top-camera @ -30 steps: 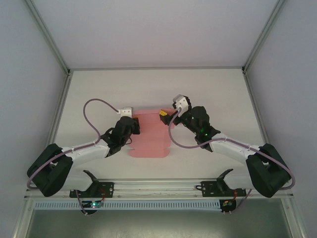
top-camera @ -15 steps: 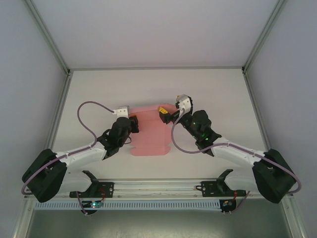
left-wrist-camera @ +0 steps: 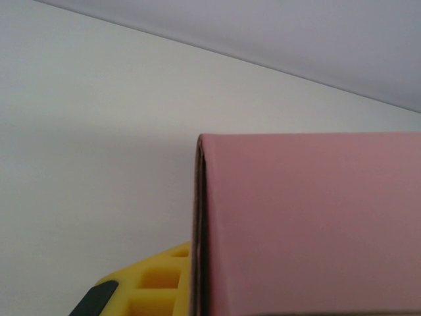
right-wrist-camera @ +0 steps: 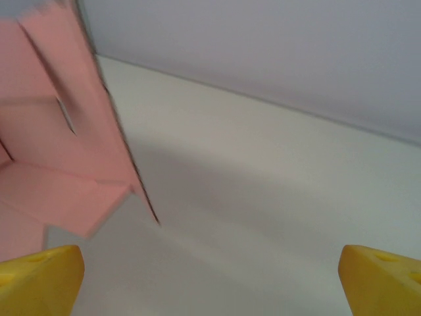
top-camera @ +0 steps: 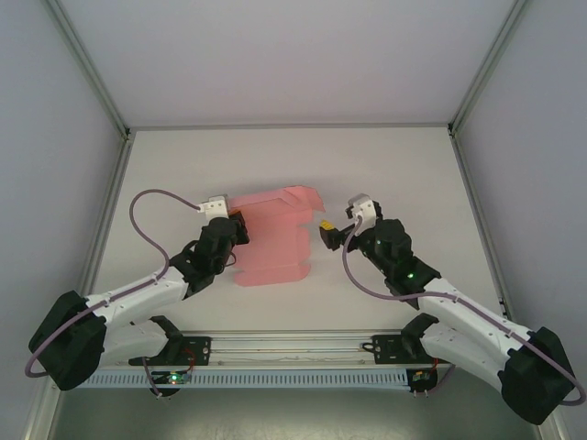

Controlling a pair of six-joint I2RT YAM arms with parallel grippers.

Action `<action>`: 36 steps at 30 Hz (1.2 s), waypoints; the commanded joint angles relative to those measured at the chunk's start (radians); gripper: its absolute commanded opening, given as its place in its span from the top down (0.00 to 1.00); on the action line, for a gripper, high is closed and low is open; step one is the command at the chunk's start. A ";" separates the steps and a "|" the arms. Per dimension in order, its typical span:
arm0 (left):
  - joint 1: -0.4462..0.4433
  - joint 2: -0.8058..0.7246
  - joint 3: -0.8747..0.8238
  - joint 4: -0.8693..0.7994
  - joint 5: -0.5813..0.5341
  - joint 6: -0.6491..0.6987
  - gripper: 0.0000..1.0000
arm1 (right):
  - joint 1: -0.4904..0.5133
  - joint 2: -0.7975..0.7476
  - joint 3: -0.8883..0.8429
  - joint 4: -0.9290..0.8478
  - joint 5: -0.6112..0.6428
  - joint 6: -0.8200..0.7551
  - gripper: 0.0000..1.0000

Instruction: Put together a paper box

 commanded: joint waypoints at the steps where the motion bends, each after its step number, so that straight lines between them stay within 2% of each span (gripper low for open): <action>1: -0.007 -0.015 0.006 -0.024 -0.023 0.009 1.00 | -0.035 0.027 -0.042 0.041 -0.066 0.067 0.02; 8: -0.008 -0.008 0.008 -0.010 0.030 0.025 1.00 | -0.048 0.201 -0.012 0.200 -0.076 0.087 0.02; 13: -0.007 -0.007 0.001 -0.001 0.039 0.034 1.00 | -0.050 0.299 0.060 0.243 -0.084 0.068 0.02; 18: -0.008 0.009 -0.002 -0.009 0.023 0.036 1.00 | -0.047 0.326 0.100 0.255 -0.077 0.055 0.02; 28: -0.008 0.061 0.027 -0.021 0.009 0.025 1.00 | -0.036 0.383 0.124 0.282 -0.146 0.065 0.02; 33: -0.008 0.066 0.046 -0.070 -0.058 -0.023 1.00 | -0.032 0.369 0.113 0.271 -0.132 0.075 0.02; 36: -0.007 0.067 0.041 -0.047 -0.031 0.000 1.00 | -0.033 0.356 0.103 0.271 -0.124 0.072 0.02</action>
